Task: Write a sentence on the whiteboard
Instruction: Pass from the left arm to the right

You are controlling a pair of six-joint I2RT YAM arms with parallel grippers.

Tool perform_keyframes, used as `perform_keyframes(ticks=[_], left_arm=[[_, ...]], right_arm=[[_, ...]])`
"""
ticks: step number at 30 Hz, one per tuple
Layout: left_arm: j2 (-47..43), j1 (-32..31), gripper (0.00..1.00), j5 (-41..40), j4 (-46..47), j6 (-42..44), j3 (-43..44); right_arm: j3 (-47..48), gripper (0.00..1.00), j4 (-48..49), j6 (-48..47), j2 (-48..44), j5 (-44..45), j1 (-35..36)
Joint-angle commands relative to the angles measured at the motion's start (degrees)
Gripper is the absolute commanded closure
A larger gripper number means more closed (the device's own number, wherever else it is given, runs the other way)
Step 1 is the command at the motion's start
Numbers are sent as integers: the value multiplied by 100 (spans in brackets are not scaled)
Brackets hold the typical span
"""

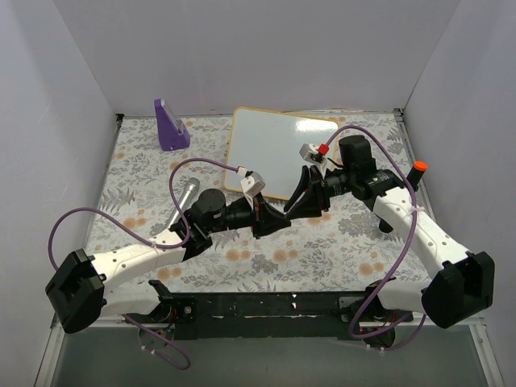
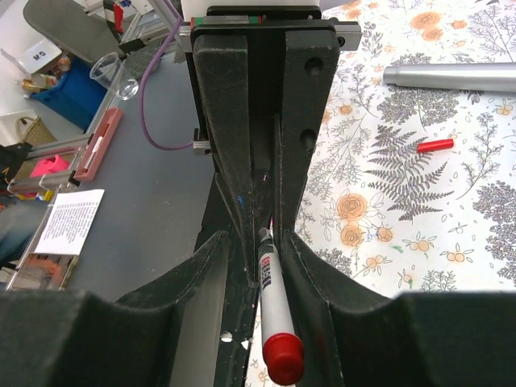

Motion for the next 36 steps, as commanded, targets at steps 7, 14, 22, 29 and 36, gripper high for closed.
perform_keyframes(ticks=[7, 14, 22, 29, 36], left_arm=[[-172, 40, 100, 119, -18, 125, 199], [-146, 49, 100, 154, -10, 116, 208], [-137, 57, 100, 181, -9, 125, 199], [-163, 75, 100, 119, -36, 125, 191], [-260, 110, 45, 75, -185, 63, 217]], right_arm=[[137, 59, -276, -319, -42, -149, 76], [181, 64, -435, -469, 19, -43, 120], [260, 94, -601, -627, 72, 1, 164], [304, 99, -716, -750, 55, 1, 173], [488, 99, -830, -759, 72, 255, 155]])
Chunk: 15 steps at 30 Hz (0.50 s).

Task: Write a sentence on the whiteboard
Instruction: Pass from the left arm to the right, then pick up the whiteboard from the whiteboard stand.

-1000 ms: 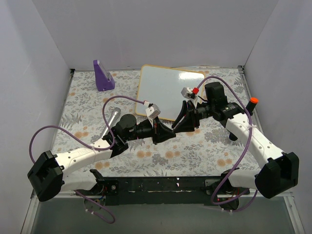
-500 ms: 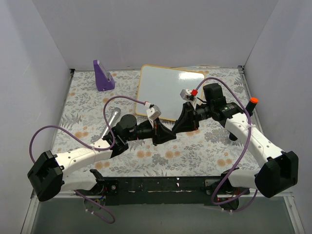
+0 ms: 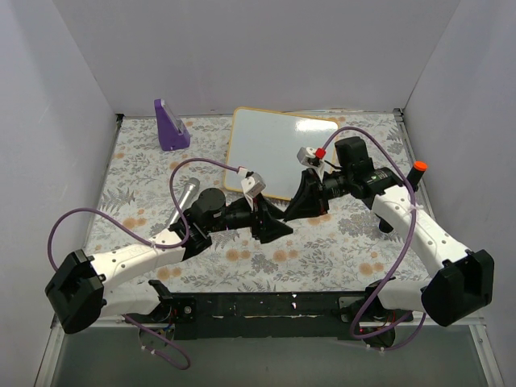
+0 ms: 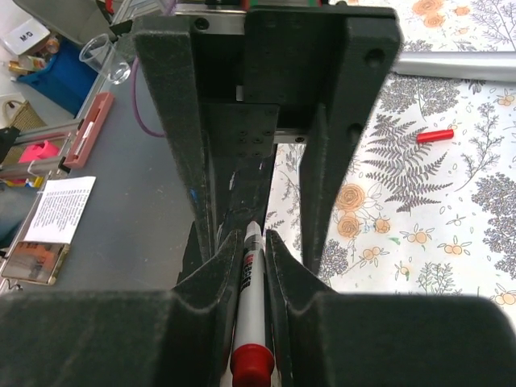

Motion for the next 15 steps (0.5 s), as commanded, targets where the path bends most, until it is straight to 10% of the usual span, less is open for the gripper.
perform_keyframes(ticks=[1, 3, 8, 15], left_arm=[[-325, 73, 18, -100, -137, 24, 206], [-666, 91, 2, -222, -304, 41, 92], [-1319, 467, 2, -679, -1899, 200, 372], [-231, 4023, 2, 2121, -1529, -879, 1251]], right_arm=[[484, 99, -225, -99, 11, 209, -11], [607, 99, -382, -161, 20, 429, -134], [1124, 99, -795, -589, -59, 1033, -846], [1074, 99, -1280, -1277, -305, 1537, -1355]])
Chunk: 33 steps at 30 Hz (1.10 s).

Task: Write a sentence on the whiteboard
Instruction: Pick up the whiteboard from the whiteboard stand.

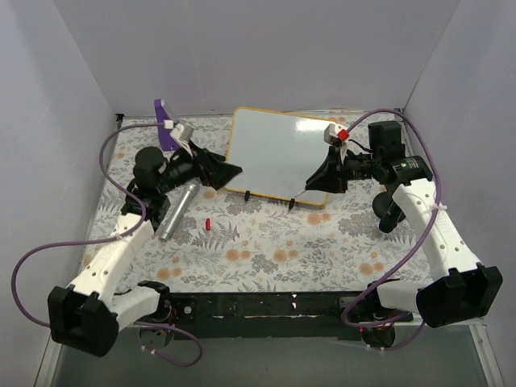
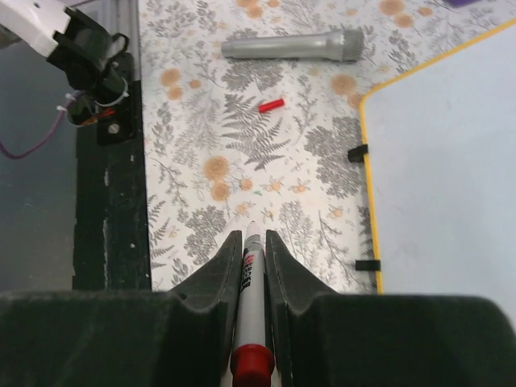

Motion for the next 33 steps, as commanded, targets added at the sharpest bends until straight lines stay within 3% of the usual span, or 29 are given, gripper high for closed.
perform_keyframes(ticks=[1, 5, 13, 19, 26, 33], left_arm=[[961, 1649, 2, 1542, 464, -828, 390], [2584, 2011, 2, 1622, 1107, -1005, 979], [4372, 2178, 2, 1911, 511, 399, 2280], [5303, 2451, 2, 2421, 448, 586, 2896], [6138, 2495, 2, 3141, 1588, 42, 3177], [6693, 2381, 7, 3485, 3347, -1450, 3248]], right_arm=[[42, 99, -342, -483, -275, 320, -346], [-169, 99, -219, -484, -468, 268, -434], [-626, 99, 97, -492, -627, 22, -601], [-679, 99, 132, -501, -618, -181, -663], [-767, 99, 194, -449, -662, -172, -707], [-758, 99, 212, -422, -565, -190, -751]])
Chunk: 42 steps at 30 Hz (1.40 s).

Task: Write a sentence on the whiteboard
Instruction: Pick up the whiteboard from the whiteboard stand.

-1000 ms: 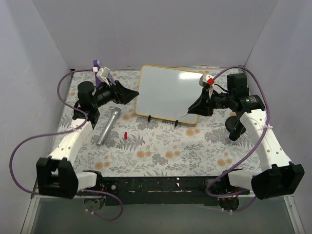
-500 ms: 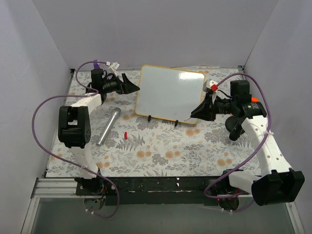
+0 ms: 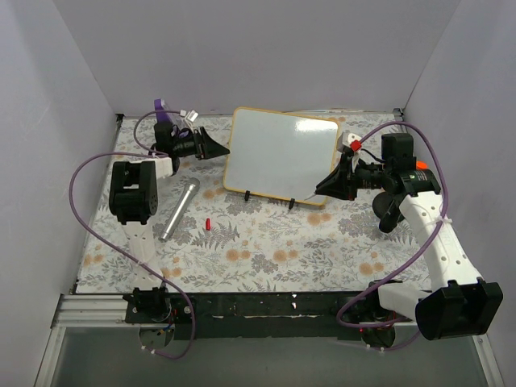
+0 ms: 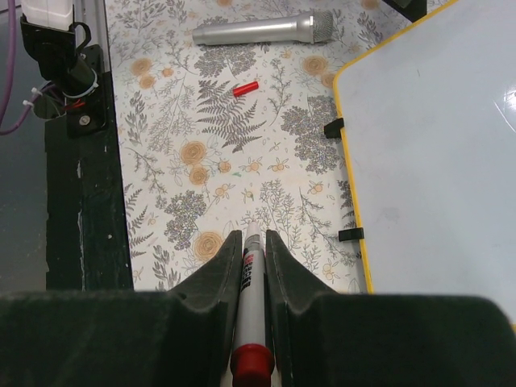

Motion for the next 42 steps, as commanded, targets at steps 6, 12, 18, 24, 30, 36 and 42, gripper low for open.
perform_keyframes(ticks=[6, 12, 18, 24, 30, 36, 42], left_arm=[[504, -203, 17, 542, 2794, -2002, 494], [899, -326, 24, 419, 2505, -1995, 1013], [1286, -414, 43, 471, 2382, -2100, 1523], [1515, -494, 69, 524, 2505, -2372, 1831], [1462, -494, 100, 498, 2610, -2425, 1875], [1094, -494, 100, 296, 3014, -2627, 1805], [628, -494, 100, -117, 3524, -2996, 1664]], right_arm=[[7, 99, 172, 41, 36, -152, -76], [-11, 99, 207, 77, 45, -196, -120], [-72, 99, 278, 129, -34, -249, -199], [-134, 99, 322, 129, -52, -249, -225], [-160, 99, 339, 129, -69, -275, -225], [-160, 99, 348, 129, -69, -284, -243], [-151, 99, 331, 138, -113, -302, -234]])
